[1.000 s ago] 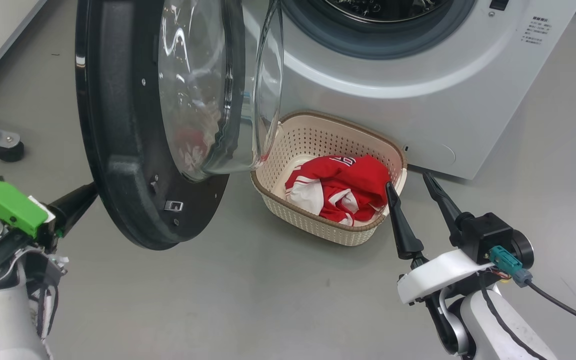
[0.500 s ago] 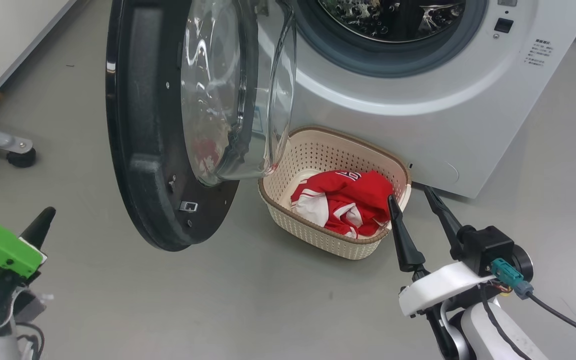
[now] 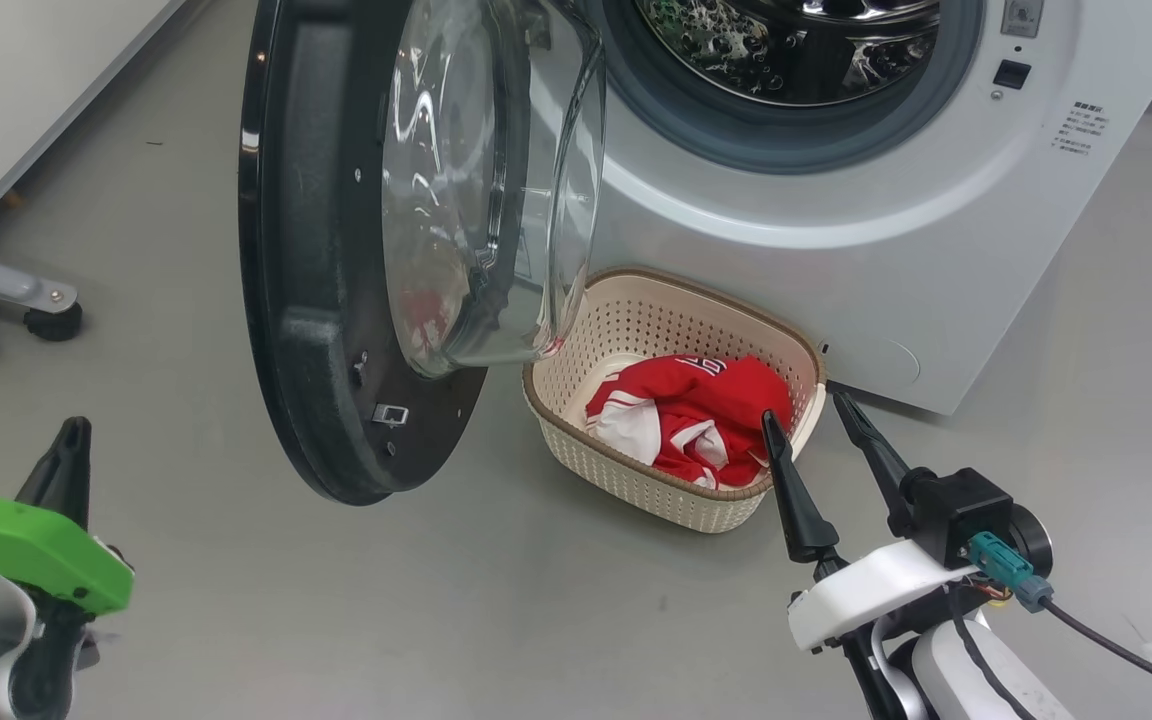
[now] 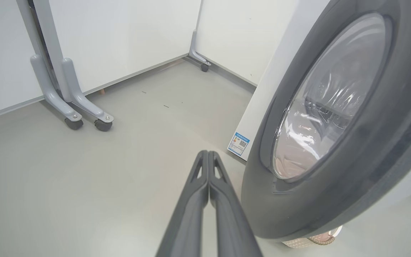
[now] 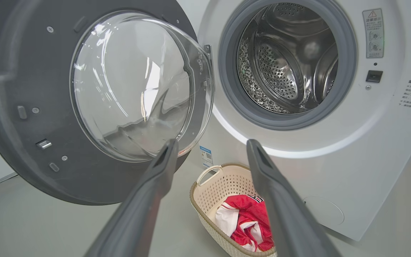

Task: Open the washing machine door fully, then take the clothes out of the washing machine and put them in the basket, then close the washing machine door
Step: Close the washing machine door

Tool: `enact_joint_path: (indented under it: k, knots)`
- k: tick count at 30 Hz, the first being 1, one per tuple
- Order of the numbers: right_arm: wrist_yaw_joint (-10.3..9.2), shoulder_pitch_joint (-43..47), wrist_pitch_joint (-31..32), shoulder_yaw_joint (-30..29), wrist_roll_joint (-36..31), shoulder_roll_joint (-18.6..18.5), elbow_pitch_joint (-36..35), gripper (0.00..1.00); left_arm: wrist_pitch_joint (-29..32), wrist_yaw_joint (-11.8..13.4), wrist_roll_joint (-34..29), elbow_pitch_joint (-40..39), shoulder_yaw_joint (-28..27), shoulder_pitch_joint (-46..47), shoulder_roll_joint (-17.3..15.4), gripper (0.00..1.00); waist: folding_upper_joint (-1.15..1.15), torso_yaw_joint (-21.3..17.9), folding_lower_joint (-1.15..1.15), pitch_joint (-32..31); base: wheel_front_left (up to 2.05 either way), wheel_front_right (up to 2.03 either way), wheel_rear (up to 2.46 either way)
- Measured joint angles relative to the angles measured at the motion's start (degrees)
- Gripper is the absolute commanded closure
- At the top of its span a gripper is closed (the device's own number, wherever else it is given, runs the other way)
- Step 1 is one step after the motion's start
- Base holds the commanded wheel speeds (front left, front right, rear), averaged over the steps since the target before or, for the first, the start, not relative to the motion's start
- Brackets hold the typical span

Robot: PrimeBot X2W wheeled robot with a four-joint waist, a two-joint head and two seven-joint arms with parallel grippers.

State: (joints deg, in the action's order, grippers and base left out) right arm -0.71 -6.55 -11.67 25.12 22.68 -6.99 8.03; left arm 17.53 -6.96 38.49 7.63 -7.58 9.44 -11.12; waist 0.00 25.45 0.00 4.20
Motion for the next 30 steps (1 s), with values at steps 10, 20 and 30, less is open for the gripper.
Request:
enact_joint_path:
  k: [10,20,30]
  knots:
    - [-0.01,0.0,0.0,0.0,0.0,0.2,-0.1,0.0,-11.5,-0.2,-4.8,-2.4,5.5,-4.6,-1.1,1.0,0.0,-0.7,0.0,-0.1,0.0,0.0,0.0]
    - [-0.03,0.0,0.0,0.0,0.0,0.3,-0.3,0.0,-21.2,-0.2,-6.3,-2.7,7.4,-6.5,-1.2,0.0,0.0,-1.5,0.0,0.6,0.0,0.0,0.0]
    - [-0.03,0.0,-0.1,-0.2,0.0,0.3,-0.3,0.0,-27.1,-0.2,-9.2,-0.9,9.6,-7.4,-1.5,0.0,0.0,-1.7,0.0,0.7,0.0,0.0,0.0]
